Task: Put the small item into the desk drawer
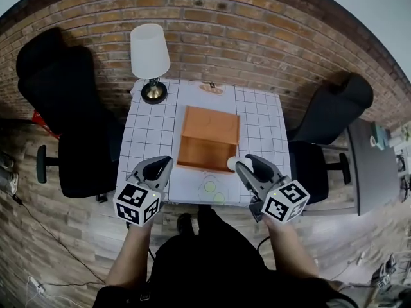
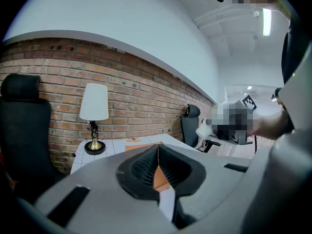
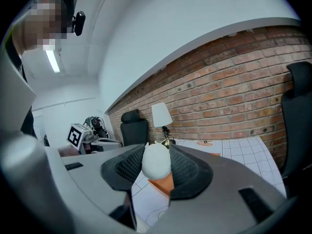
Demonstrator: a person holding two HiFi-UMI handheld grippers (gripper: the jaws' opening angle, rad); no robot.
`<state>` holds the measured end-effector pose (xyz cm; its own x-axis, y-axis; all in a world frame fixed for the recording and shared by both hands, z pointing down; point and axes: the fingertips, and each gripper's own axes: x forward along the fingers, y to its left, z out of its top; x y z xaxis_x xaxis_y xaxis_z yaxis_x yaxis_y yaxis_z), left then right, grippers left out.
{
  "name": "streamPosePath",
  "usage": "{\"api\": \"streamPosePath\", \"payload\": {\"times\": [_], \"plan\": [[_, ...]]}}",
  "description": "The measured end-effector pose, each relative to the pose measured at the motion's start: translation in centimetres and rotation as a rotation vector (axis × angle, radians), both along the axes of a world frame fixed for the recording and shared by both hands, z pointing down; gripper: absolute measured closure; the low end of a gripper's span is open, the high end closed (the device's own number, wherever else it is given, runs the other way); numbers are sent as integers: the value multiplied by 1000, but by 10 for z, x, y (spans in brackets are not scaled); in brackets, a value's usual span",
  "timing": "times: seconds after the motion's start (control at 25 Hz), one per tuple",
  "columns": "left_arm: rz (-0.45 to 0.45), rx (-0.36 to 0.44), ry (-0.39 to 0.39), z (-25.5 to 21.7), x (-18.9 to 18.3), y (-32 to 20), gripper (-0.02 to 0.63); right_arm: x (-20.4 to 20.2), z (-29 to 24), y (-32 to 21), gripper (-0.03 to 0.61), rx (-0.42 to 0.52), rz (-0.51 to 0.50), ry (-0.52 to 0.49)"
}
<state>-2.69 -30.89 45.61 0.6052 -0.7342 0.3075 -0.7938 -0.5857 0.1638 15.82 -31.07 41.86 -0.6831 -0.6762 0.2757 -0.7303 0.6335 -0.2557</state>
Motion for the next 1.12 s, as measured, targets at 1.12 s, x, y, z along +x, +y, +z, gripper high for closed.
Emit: {"api": "streamPosePath", "payload": {"times": [1.12], "plan": [[-45,-227,4,105,6,-50,603,-50,168,-91,420,-221,-218,246]]}}
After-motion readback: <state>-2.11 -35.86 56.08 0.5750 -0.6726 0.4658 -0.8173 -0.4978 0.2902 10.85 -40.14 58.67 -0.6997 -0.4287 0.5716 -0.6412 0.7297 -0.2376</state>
